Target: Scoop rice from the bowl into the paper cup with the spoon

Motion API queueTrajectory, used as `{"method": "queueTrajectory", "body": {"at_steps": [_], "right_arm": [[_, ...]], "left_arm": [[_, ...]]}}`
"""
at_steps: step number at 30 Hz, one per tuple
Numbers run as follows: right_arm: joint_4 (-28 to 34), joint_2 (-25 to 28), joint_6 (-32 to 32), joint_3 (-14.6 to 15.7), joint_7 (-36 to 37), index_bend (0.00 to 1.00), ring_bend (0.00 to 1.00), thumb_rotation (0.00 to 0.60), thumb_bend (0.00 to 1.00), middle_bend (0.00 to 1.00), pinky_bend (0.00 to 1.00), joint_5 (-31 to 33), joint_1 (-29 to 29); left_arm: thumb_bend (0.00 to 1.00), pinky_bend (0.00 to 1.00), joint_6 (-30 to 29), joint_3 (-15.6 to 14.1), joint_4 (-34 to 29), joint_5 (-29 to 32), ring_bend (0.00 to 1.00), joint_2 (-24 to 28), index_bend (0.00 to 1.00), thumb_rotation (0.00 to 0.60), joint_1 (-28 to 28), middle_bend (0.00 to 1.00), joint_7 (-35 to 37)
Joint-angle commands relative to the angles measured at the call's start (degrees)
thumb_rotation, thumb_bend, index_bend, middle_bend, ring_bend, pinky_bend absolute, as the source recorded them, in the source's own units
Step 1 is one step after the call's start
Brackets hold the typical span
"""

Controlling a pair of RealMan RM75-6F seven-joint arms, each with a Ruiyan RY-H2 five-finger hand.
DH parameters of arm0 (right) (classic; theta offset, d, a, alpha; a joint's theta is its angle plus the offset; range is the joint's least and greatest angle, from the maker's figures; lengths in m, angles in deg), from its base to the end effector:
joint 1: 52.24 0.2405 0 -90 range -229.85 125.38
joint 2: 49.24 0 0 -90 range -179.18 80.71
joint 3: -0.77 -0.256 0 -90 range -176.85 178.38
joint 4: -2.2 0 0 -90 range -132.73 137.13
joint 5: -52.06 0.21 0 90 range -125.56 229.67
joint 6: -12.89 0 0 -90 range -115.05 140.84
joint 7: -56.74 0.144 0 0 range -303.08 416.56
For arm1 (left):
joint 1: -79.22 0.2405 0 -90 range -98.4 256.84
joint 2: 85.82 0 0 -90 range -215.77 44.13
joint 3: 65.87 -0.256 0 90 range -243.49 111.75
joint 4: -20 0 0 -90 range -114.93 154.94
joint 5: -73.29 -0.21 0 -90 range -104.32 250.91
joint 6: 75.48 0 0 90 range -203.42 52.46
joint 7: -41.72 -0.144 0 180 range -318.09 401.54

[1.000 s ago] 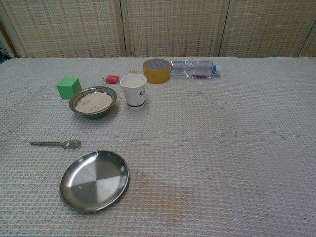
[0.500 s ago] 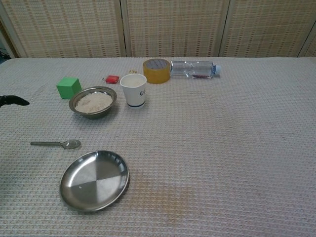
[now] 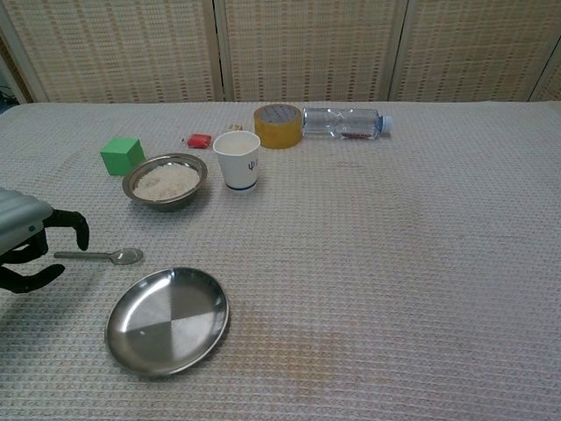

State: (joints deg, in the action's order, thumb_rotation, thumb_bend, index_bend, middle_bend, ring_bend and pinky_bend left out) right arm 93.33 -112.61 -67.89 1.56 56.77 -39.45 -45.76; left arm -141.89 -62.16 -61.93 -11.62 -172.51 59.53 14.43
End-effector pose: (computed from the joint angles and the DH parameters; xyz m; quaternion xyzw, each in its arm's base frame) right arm -0.3089 -0.1748 0.1415 0.6595 -0.3860 0.3590 0.5358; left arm -0.2507 0.2471 0.0043 -0.7603 -0.2831 -0.2984 0.5027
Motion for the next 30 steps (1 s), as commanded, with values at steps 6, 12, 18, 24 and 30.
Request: {"method": "queueTrajectory", "body": {"at_steps": [6,12,18,24,30], "right_arm": [[0.19,0.18,0.45,-0.09,0.11,0.00,0.00,0.600,0.17,0.00,0.00,0.56,0.14],[0.36,0.44,0.21,-0.07,0.42,0.00,0.00,0.600,0.17,0.00,0.00,0.54,0.04],[0.35,0.51,0.38,0.00,0.55,0.00,0.00,0.600,0.17,0.00,0.00,0.55,0.10],[0.49,0.51,0.67,0.04,0.27,0.00,0.00,0.600,0.17,0.00,0.00,0.76,0.16],[0.60,0.45,0.81,0.06,-0.02,0.00,0.00,0.600,0.17,0.00,0.00,0.87,0.19]], "left_arm": [[0.41,1.00,0.15,0.43,5.76,1.37,1.00,-3.79,0.40,0.600,-1.45,1.00,1.33],[0.41,1.00,0.13,0.52,8.02,2.18,1.00,-5.59,0.40,0.600,-2.17,1.00,1.78],[0.41,1.00,0.25,0.64,9.84,2.97,1.00,-6.93,0.39,0.600,-2.76,1.00,2.04],[0.41,1.00,-0.09,0.84,11.45,3.45,1.00,-8.04,0.40,0.600,-3.26,1.00,2.58],[0.41,1.00,0.46,0.98,12.53,4.50,1.00,-8.77,0.40,0.600,-3.78,1.00,2.54]]}}
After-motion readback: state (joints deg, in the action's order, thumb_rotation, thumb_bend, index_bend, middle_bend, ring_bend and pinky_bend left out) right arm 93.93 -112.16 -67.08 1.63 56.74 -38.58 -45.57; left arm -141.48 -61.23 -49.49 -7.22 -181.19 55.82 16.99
